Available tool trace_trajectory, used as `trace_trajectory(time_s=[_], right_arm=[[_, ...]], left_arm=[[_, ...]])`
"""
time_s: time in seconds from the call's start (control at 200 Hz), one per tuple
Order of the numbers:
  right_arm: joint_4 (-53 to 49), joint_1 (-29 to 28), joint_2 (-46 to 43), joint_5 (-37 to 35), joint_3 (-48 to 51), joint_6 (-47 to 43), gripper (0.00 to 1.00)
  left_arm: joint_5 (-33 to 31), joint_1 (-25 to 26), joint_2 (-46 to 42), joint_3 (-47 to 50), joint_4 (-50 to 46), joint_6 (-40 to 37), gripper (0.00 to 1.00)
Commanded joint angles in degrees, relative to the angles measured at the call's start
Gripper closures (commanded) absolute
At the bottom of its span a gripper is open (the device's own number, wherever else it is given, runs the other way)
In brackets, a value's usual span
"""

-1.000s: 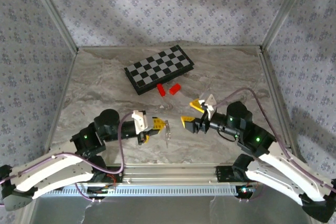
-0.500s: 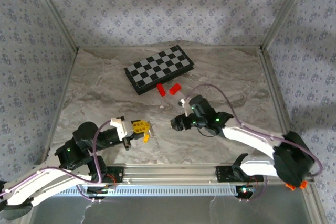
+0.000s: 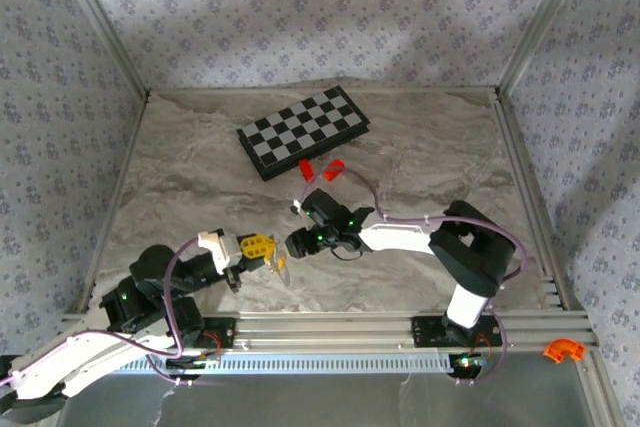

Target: Put the keys on the keyring

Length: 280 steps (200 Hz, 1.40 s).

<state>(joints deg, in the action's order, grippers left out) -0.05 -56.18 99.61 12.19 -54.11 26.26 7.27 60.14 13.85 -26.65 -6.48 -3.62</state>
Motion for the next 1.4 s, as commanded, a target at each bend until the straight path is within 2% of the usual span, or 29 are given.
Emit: trace_trajectory(time_s=[0.0,0.57,1.065,1.154,1.334,1.394], right_arm=[[-0.1,-0.9,2.6,0.0,-3.1,1.1,0.51],[-5.2,-4.0,10.5,0.7,-11.3,0.1,0.67],[-7.9,-4.3,10.7,-1.5,-12.0,0.2,0.78],[-8.1,-4.3,10.9,-1.1,-12.3,0.1,0.82],[-6.9,-3.8,10.3,1.6,-11.7,0.6,0.98],[-6.5,-3.8,9.4,1.2,-10.8,0.7,1.00]], left_arm=[[-1.1,0.3,-2.0,-0.4,2.3,0.9,1.00],[-1.4,0.3,-4.3,0.5,2.6,0.5,1.00],[-1.0,0.3,-5.7,1.0,2.7,0.4,1.00],[-1.1,0.4,-6.3,1.2,2.5,0.4,1.00],[-1.1,0.5,-6.2,1.4,3.0,-0.2,1.00],[-0.8,0.5,-6.3,1.4,3.4,-0.1,1.00]])
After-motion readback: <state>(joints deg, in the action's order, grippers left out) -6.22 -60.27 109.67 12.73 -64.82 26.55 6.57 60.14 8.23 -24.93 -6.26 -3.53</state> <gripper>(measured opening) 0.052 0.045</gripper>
